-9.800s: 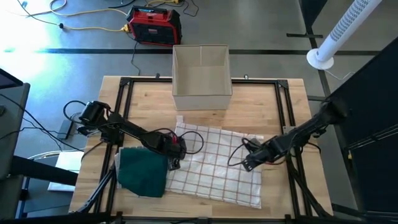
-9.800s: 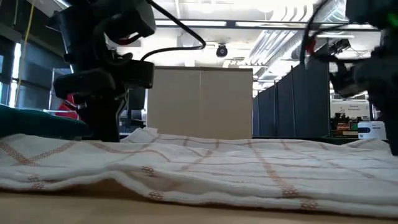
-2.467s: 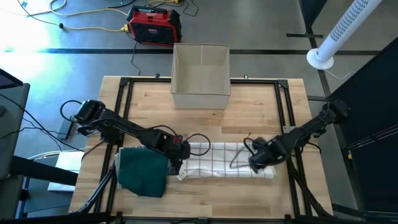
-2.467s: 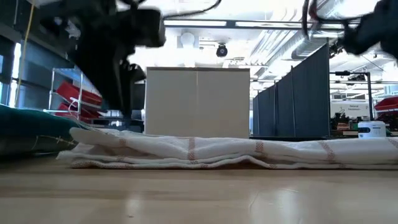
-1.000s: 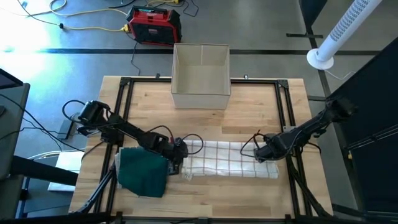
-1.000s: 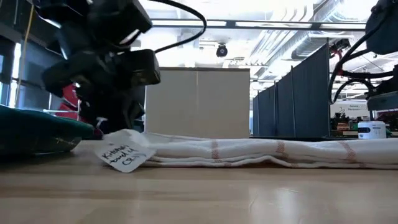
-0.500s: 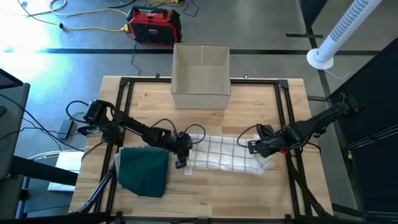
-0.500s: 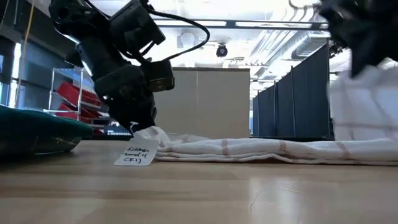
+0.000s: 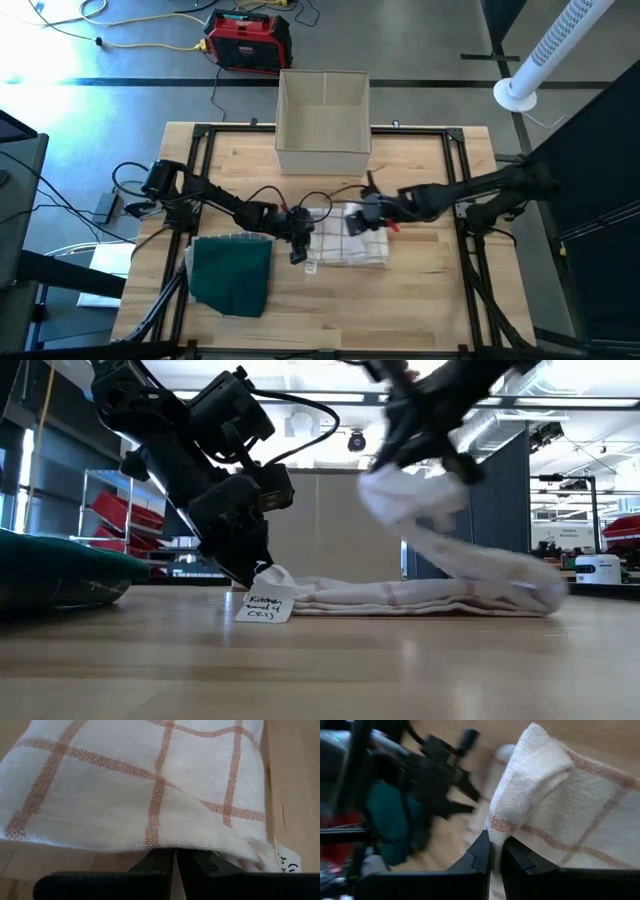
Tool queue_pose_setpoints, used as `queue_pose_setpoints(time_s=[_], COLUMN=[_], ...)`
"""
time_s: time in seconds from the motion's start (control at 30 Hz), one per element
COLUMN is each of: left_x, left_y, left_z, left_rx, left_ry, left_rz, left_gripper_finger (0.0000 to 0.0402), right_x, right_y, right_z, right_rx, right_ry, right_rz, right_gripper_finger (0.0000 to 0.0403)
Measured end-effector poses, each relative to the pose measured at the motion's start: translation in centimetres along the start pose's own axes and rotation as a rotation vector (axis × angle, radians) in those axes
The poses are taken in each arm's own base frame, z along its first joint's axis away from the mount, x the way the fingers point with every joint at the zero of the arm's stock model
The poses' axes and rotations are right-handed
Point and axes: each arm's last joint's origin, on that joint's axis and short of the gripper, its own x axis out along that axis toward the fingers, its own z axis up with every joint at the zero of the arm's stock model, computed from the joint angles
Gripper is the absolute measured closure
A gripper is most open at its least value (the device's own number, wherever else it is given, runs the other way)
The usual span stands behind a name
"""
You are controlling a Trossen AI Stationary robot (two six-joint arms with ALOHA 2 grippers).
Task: Fold towel
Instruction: Fold the white patterned kitchen towel
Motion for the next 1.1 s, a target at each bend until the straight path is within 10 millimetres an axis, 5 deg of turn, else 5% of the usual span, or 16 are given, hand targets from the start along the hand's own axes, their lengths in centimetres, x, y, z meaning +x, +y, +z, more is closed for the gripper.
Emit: queue_pose_setpoints(time_s=[0.17,0.4,0.67,0.97,1.1], left_x=[0.0,0.0,-0.2,-5.7,-8.5], left_y=[-0.1,-0.1,-0.2,-0.8,-1.4], left_z=[0.0,0.0,0.2,2.5,4.6], left_rx=[0.002,0.002,0.003,-0.058,0.011], left_ry=[-0.006,-0.009,-0.016,0.002,-0.165], left_rz=[-0.001,-0.003,-0.009,0.001,-0.054], left_gripper_finger=[0.0387,0.0387,0.0387,0.0387,0.0387], right_x=[3.1,3.9,3.6,-3.4,-7.0], right_y=[-0.5,-0.3,0.1,0.7,0.1], right_z=[1.0,1.2,1.3,1.3,0.5], right_rx=[0.029,0.059,0.014,-0.086,-0.183], right_ry=[0.040,0.044,0.045,0.010,0.007], right_rz=[0.043,0.083,0.138,0.120,0.078], right_gripper_finger=[0.0392,0.0334,0.0209,0.0197,0.0199])
